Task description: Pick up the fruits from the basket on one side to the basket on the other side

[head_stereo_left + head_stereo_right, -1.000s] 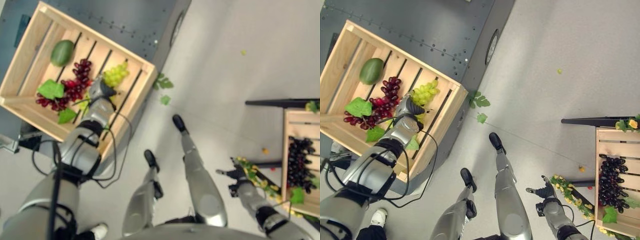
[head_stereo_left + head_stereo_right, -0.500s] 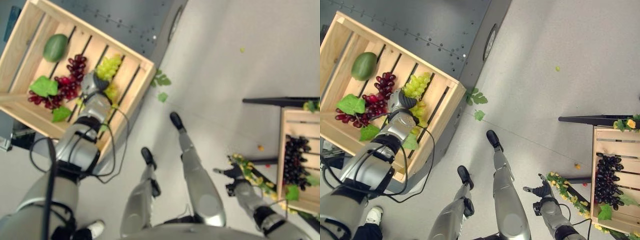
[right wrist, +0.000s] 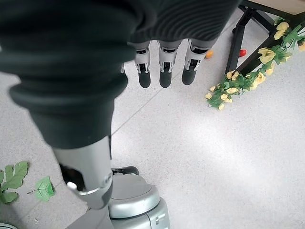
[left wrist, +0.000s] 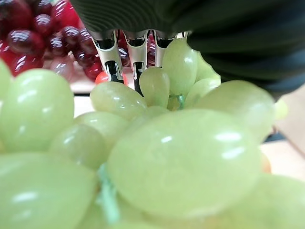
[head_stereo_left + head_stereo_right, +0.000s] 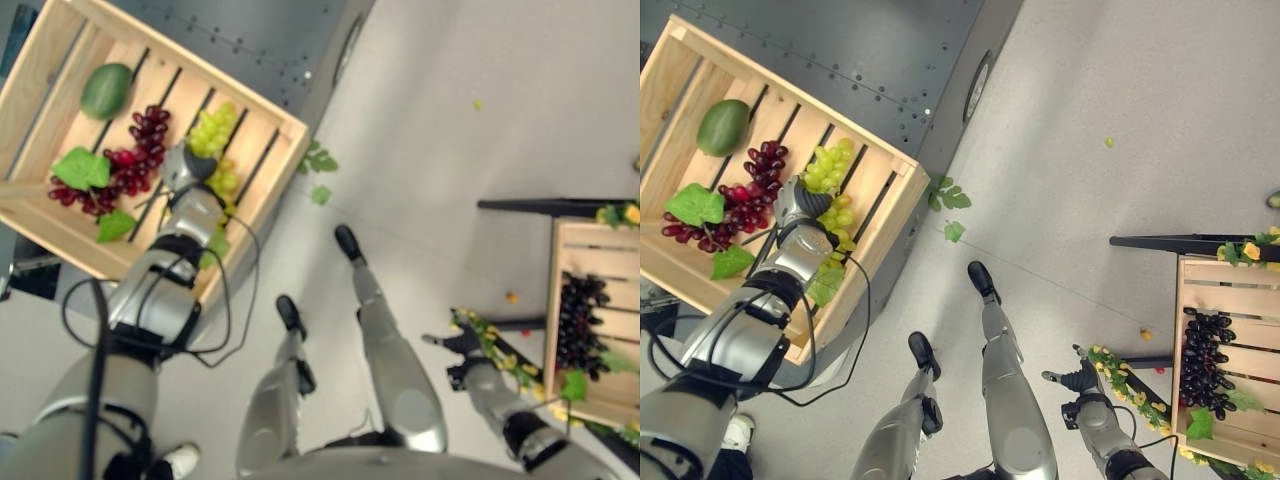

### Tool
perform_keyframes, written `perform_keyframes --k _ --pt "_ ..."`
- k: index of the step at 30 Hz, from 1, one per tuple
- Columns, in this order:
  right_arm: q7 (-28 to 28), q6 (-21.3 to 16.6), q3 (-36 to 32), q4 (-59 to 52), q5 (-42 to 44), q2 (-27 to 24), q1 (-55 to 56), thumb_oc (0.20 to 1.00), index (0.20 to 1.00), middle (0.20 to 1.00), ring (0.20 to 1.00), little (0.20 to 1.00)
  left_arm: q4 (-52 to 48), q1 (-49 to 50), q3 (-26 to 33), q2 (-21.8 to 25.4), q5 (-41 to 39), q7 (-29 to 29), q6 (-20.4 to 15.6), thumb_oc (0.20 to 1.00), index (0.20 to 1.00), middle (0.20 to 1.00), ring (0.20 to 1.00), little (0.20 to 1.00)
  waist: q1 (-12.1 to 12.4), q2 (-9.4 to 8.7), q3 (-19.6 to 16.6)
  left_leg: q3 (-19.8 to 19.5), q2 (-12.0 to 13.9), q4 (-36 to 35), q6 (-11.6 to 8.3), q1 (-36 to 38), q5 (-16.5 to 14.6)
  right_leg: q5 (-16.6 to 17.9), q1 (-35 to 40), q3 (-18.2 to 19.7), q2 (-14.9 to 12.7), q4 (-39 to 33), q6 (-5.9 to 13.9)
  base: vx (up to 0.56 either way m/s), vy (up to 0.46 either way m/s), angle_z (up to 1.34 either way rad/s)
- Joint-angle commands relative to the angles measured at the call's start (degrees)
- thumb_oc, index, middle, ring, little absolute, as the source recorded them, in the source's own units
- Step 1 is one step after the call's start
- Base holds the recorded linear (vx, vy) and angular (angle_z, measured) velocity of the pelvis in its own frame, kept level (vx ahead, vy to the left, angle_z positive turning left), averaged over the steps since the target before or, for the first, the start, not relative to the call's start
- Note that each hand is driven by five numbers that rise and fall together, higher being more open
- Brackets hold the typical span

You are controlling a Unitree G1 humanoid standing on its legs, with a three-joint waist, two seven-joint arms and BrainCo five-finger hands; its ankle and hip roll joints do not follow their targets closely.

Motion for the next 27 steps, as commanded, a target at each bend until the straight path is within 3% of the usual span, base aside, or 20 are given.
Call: perform_keyframes --k 1,2,3,6,11,19,27 --pt "-1.0 -1.0 -0.7 -0.8 1.3 -0.5 3.2 1.000 1.000 1.000 1.000 1.000 -4.2 6.1 1.5 -2.8 -7.4 -2.1 -5.4 0.200 0.200 0.200 0.200 0.200 0.9 -2.53 -0.1 -6.1 -1.2 2.7 0.92 -6.8 3.1 -5.6 2.7 -3.3 1.5 1.1 4.06 0.00 0.000 0.00" --pt "-1.0 -0.9 -0.7 -0.8 1.3 -0.5 3.2 1.000 1.000 1.000 1.000 1.000 -4.2 6.1 1.5 -2.8 -7.4 -2.1 -5.4 0.200 0.200 0.200 0.200 0.200 0.9 -2.54 -0.1 -6.1 -1.2 2.7 0.92 -6.8 3.2 -5.6 2.7 -3.3 1.5 1.1 4.06 0.00 -0.022 -0.05" --pt "-0.6 -0.5 -1.9 -1.4 1.1 -0.5 3.5 1.000 1.000 1.000 1.000 1.000 -13.6 12.6 3.3 -2.7 -11.3 -3.9 -8.5 0.200 0.200 0.200 0.200 0.200 1.8 -1.94 -0.1 -6.9 -1.3 2.8 1.07 -6.3 3.0 -5.8 3.5 -3.7 1.5 1.1 3.93 -0.01 -0.027 -0.06" --pt "0.2 -0.2 -3.3 -1.8 0.6 -0.7 3.8 1.000 1.000 1.000 1.000 1.000 -25.5 20.7 5.0 -2.2 -14.0 -5.2 -11.5 0.200 0.200 0.200 0.200 0.200 2.9 -1.39 -0.1 -7.8 -1.7 3.2 1.24 -6.1 3.0 -5.9 4.3 -4.6 1.1 1.1 3.86 0.00 -0.018 0.00" --pt "1.7 0.6 -5.2 -1.1 -0.6 -1.0 4.3 1.000 1.000 1.000 1.000 1.000 -41.1 32.1 8.8 -0.6 -17.2 -8.5 -14.0 0.200 0.200 0.200 0.200 0.200 4.9 -0.88 -0.7 -9.2 -2.0 3.3 1.53 -5.8 3.0 -6.2 5.7 -5.7 0.6 1.0 3.89 -0.01 -0.016 0.12" --pt "4.0 1.8 -6.3 1.4 -1.9 -1.0 4.4 1.000 1.000 1.000 1.000 1.000 -54.9 42.0 13.3 1.4 -22.9 -14.0 -15.2 0.200 0.200 0.200 0.200 0.200 7.0 -0.88 -2.2 -10.9 -2.2 3.3 1.80 -5.4 3.2 -6.4 7.0 -7.3 -0.3 0.9 3.91 -0.01 -0.004 0.13" --pt "5.4 2.2 -6.3 3.6 -2.6 -0.2 4.9 1.000 1.000 1.000 1.000 1.000 -61.8 46.7 16.1 2.7 -24.9 -16.1 -15.7 0.200 0.200 0.200 0.200 0.200 8.4 -1.07 -3.2 -12.3 -2.4 3.5 2.02 -5.2 3.2 -6.9 7.9 -8.5 -0.8 0.9 3.67 -0.01 0.004 0.08"
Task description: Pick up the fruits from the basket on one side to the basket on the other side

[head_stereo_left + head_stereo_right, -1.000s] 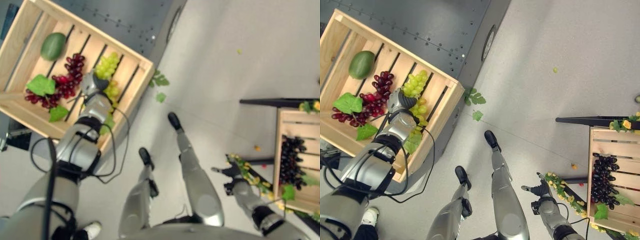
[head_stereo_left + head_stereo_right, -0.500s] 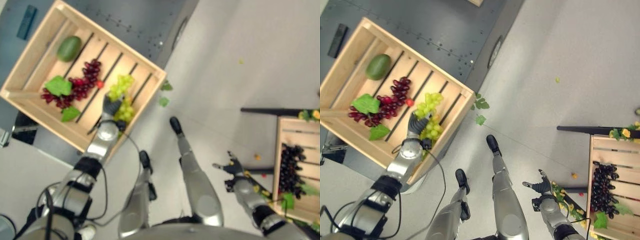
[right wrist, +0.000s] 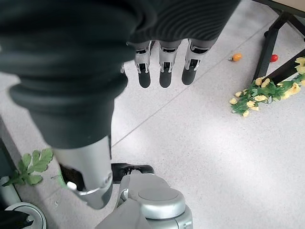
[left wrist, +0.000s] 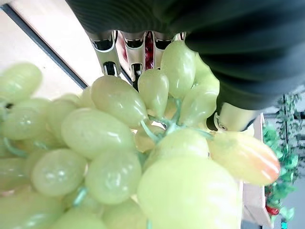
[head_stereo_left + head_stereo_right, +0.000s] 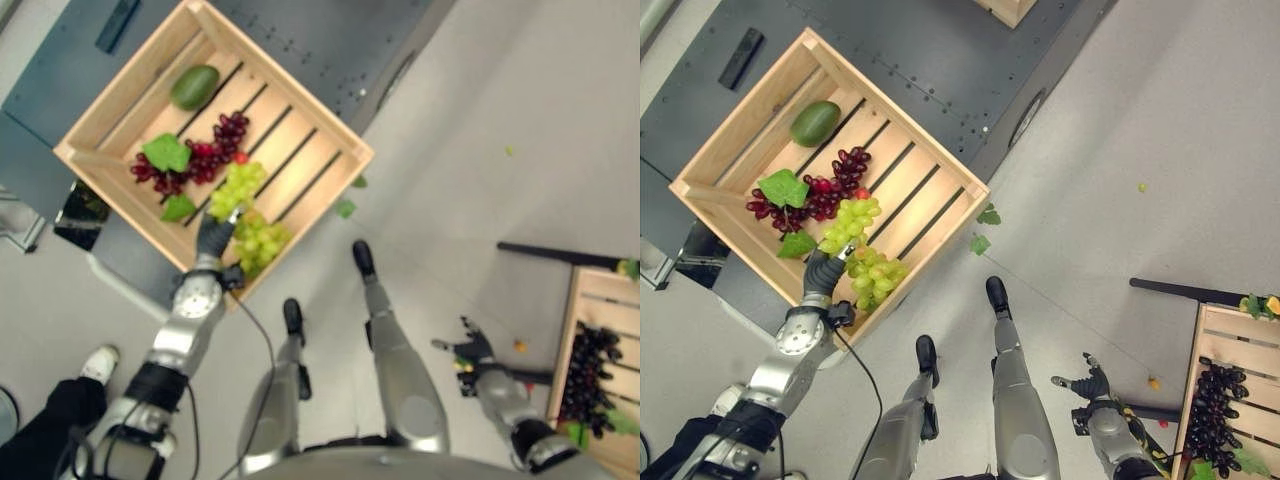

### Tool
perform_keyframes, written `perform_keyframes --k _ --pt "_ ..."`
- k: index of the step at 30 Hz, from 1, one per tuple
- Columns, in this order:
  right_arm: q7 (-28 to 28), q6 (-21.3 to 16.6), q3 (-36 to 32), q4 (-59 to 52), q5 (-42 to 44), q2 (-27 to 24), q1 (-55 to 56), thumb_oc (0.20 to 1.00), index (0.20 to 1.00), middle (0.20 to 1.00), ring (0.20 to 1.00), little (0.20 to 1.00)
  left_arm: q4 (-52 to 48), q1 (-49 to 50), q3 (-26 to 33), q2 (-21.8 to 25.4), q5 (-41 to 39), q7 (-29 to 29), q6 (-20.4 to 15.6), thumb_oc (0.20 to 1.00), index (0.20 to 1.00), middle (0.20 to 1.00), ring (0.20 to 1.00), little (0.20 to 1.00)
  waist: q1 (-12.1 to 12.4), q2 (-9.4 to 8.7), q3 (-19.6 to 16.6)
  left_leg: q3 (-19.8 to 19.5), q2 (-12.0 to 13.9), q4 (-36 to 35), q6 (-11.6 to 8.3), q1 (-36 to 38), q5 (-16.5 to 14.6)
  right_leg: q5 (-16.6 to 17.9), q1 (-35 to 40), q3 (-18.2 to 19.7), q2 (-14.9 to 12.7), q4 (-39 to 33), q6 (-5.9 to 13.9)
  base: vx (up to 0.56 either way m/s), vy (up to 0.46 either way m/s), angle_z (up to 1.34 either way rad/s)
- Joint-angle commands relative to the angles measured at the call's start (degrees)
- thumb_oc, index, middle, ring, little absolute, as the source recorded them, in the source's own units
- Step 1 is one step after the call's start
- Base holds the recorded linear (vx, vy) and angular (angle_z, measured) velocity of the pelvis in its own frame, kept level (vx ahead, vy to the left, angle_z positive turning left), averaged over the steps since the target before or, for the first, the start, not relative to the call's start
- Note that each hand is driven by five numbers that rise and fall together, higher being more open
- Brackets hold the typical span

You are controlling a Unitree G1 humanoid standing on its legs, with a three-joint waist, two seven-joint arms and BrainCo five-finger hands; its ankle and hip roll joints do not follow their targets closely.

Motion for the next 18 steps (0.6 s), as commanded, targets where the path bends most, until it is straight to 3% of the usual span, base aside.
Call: perform_keyframes --k 1,9,18 --pt "0.6 1.4 0.6 3.3 -0.7 -0.1 2.7 1.000 1.000 1.000 1.000 1.000 -8.9 2.6 3.5 3.2 -0.9 -1.8 -4.6 0.200 0.200 0.200 0.200 0.200 0.6 -0.55 -3.4 -4.6 -2.1 3.5 2.12 -8.8 2.1 -7.4 2.6 -2.4 0.9 0.9 4.31 0.00 0.010 0.06" --pt "1.0 1.3 0.0 4.2 -1.0 0.6 3.3 1.000 1.000 1.000 1.000 1.000 -15.8 6.6 7.8 4.7 -2.6 -2.5 -6.0 0.200 0.200 0.200 0.200 0.200 1.9 -0.40 -4.4 -5.5 -2.3 3.8 2.36 -8.2 1.8 -7.9 3.7 -2.8 0.6 0.8 4.15 0.00 0.008 0.07" --pt "2.4 0.2 1.9 -2.0 -2.7 -0.9 2.6 1.000 1.000 1.000 1.000 1.000 -23.1 9.9 11.7 7.0 -5.0 -4.7 -7.5 0.200 0.200 0.200 0.200 0.200 3.3 -0.19 -6.2 -6.4 -2.5 3.9 2.54 -7.0 1.4 -8.7 5.5 -3.6 0.5 0.8 3.96 0.02 0.003 0.07"
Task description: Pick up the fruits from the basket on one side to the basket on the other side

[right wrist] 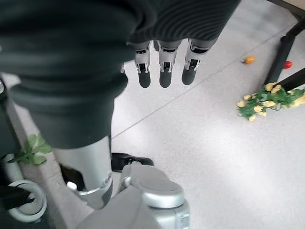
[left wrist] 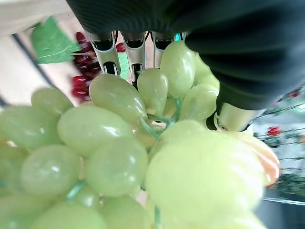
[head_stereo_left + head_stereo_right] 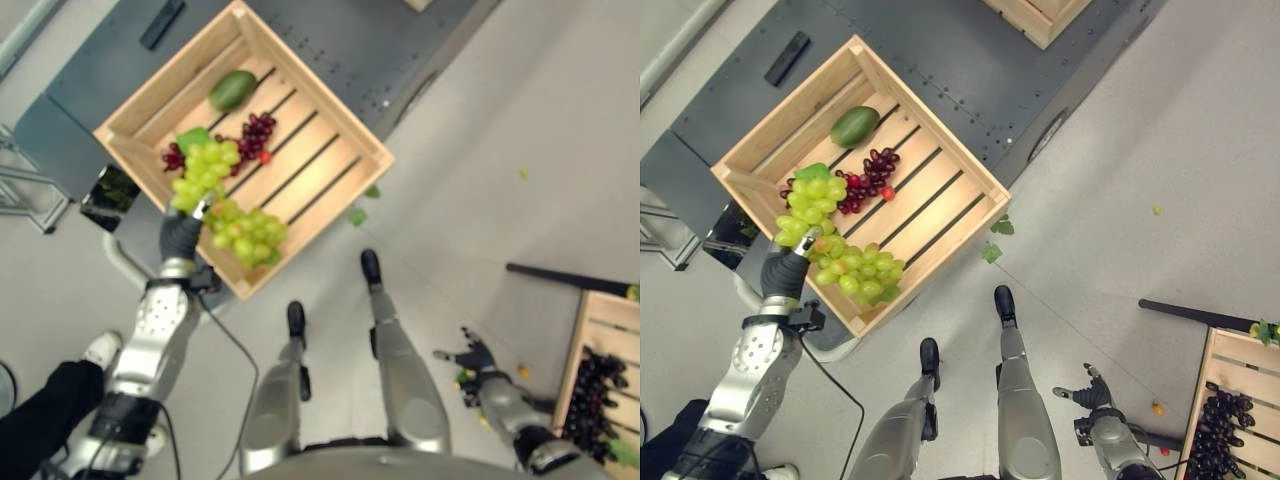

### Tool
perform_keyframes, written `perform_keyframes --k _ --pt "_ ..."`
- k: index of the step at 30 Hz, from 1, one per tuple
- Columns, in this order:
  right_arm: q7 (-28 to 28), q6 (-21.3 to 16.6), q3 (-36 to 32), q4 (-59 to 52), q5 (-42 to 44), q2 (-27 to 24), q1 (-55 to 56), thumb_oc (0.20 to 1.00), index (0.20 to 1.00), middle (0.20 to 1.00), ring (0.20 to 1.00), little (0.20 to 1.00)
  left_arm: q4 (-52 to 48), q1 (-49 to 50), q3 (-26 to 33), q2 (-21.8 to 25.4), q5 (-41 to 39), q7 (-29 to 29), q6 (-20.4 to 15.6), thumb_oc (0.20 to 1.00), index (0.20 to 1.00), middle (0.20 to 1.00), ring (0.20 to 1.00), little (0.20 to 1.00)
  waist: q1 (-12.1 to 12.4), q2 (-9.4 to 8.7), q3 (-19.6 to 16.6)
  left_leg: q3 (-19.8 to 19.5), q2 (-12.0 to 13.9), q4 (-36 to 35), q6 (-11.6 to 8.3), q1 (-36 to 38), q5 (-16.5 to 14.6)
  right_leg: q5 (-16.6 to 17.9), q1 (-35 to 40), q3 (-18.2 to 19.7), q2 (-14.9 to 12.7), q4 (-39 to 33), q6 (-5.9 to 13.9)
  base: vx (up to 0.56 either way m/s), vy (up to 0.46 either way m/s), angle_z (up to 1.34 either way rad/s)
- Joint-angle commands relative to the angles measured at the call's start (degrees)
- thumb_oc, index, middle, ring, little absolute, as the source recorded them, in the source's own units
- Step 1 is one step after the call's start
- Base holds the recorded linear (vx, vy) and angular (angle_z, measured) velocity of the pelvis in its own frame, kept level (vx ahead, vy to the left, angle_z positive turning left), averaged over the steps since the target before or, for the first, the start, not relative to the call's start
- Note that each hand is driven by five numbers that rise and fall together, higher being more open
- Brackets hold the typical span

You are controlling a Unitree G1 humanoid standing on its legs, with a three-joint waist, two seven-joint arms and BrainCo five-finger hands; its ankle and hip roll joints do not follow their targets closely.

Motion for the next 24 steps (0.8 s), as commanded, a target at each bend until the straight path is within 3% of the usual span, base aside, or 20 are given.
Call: perform_keyframes --k 1,7,8,12,24 --pt "1.7 -1.1 2.5 -5.4 -1.9 -1.7 1.8 1.000 1.000 1.000 1.000 1.000 -6.3 0.9 2.4 4.8 -2.3 -2.6 -5.5 0.200 0.200 0.200 0.200 0.200 0.1 0.03 -6.5 -3.9 -2.2 1.8 2.75 -7.0 1.1 -8.9 3.5 -1.9 1.3 0.9 3.84 0.00 0.000 0.00" --pt "3.7 -2.6 3.9 -19.2 -2.6 -5.1 1.6 1.000 1.000 1.000 1.000 1.000 -7.4 0.5 1.6 5.2 -3.2 -4.2 -5.2 0.200 0.200 0.200 0.200 0.200 0.3 -0.18 -8.1 -4.3 -2.2 1.7 2.82 -6.0 1.1 -9.2 4.6 -2.4 1.2 0.8 3.82 0.02 0.007 0.09" --pt "4.6 -3.5 3.8 -27.3 -2.5 -6.8 1.4 1.000 1.000 1.000 1.000 1.000 -7.7 0.0 0.9 5.4 -3.3 -4.6 -4.8 0.200 0.200 0.200 0.200 0.200 0.4 -0.45 -9.1 -4.5 -2.2 1.7 2.92 -5.2 0.8 -9.4 5.3 -2.5 1.2 0.8 3.80 0.04 0.008 0.09" --pt "5.9 -4.3 2.6 -41.5 -3.0 -10.5 0.7 1.000 1.000 1.000 1.000 1.000 -7.9 -1.3 -1.4 5.4 -3.7 -5.3 -4.0 0.200 0.200 0.200 0.200 0.200 0.4 -0.90 -11.2 -5.0 -2.3 1.5 3.17 -3.5 0.3 -9.9 6.9 -3.0 1.1 0.8 3.90 0.04 0.006 0.04" --pt "10.6 -1.4 2.7 -58.6 2.0 -12.8 -6.5 1.000 1.000 1.000 1.000 1.000 -7.2 -3.1 -5.1 3.4 -2.0 -8.1 -0.4 0.200 0.200 0.200 0.200 0.200 1.6 -2.06 -16.0 -6.1 -3.2 0.6 4.11 -0.8 -0.4 -10.3 9.7 -4.1 0.6 0.6 3.92 0.02 0.011 0.05"
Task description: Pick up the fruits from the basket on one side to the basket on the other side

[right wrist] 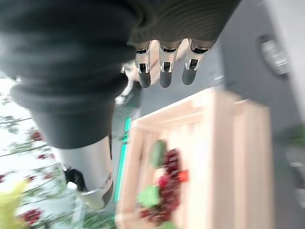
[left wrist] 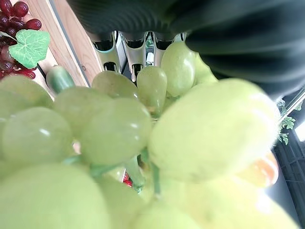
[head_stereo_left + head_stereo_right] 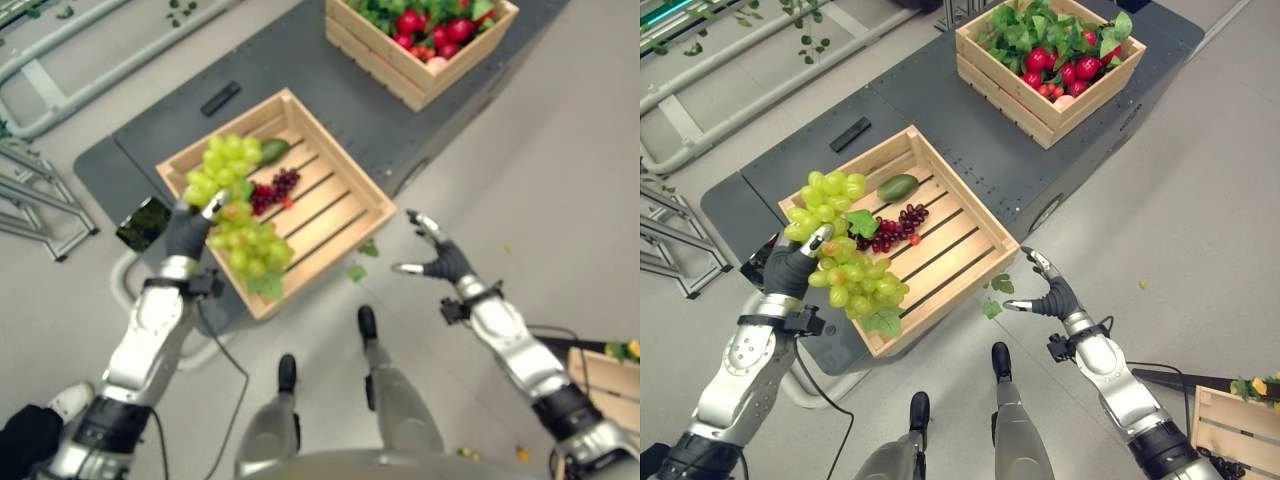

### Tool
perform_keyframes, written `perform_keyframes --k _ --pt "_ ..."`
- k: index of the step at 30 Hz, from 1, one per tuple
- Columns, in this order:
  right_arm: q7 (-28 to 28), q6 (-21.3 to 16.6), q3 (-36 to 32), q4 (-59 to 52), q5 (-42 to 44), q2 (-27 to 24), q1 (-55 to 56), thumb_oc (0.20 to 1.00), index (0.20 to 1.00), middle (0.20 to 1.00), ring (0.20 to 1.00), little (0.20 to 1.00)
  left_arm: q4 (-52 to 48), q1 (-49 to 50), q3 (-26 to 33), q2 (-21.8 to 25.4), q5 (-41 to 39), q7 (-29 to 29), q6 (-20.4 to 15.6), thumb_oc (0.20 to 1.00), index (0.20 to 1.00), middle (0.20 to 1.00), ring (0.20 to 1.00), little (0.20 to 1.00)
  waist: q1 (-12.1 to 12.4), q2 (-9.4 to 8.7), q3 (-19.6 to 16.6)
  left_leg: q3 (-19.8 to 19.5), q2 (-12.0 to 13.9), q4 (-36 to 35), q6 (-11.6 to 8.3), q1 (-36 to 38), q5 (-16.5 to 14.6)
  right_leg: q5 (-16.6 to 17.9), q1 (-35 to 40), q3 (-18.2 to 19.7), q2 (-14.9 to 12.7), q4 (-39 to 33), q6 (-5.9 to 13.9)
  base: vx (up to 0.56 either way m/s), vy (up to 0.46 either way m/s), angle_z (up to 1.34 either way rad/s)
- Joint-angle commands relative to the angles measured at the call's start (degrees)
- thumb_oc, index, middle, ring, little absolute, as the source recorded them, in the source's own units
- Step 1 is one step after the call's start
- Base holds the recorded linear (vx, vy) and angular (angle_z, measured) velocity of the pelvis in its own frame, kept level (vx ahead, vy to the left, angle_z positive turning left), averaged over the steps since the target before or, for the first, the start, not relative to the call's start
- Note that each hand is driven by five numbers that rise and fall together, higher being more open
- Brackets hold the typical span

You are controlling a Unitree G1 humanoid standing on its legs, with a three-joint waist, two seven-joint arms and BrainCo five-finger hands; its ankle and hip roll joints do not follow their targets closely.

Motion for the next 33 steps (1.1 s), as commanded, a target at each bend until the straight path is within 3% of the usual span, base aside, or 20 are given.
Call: perform_keyframes --k 1,7,15,24,33 --pt "1.2 -0.5 2.3 -2.4 3.2 -1.1 -6.5 1.000 1.000 1.000 1.000 1.000 -3.4 -4.0 -3.3 1.0 -0.2 -2.1 -1.6 0.200 0.200 0.200 0.200 0.200 0.7 -0.01 -6.0 -3.1 -3.5 -0.3 4.38 -4.2 -0.1 -8.9 4.5 -1.3 1.0 0.5 4.10 0.03 0.016 0.02" --pt "1.7 1.4 9.2 1.8 4.5 0.9 -17.1 1.000 1.000 1.000 1.000 1.000 -1.4 -8.1 -8.0 0.7 -0.6 -2.9 -0.9 0.200 0.200 0.200 0.200 0.200 1.9 -0.74 -7.8 -3.6 -3.9 -0.5 4.67 -3.2 -0.4 -9.0 5.6 -1.7 0.7 0.5 4.21 0.02 0.007 0.02" --pt "1.1 3.7 16.3 11.3 8.7 9.6 -25.5 1.000 1.000 1.000 1.000 1.000 2.2 -15.4 -15.9 -1.2 -1.6 -3.3 0.5 0.200 0.200 0.200 0.200 0.200 3.0 -1.65 -9.7 -4.4 -4.2 -0.7 5.07 -1.8 -0.7 -8.9 6.9 -2.3 0.4 0.5 4.30 0.02 0.003 0.08" --pt "0.6 4.5 19.4 19.6 13.7 17.6 -25.6 1.000 1.000 1.000 1.000 1.000 6.0 -22.3 -21.7 -5.2 -1.3 -1.6 1.0 0.200 0.200 0.200 0.200 0.200 3.8 -2.25 -11.0 -5.1 -4.7 -1.0 5.49 -1.1 -0.8 -8.8 7.5 -2.5 0.2 0.5 4.53 0.01 0.004 0.03" --pt "1.2 4.6 20.7 24.5 17.9 22.3 -23.1 1.000 1.000 1.000 1.000 1.000 6.8 -25.1 -24.8 -7.9 -0.7 -1.2 0.9 0.200 0.200 0.200 0.200 0.200 4.2 -2.95 -11.8 -5.4 -4.8 -1.2 5.56 -0.8 -0.9 -8.8 8.0 -2.4 0.1 0.4 4.74 0.01 -0.003 0.03"
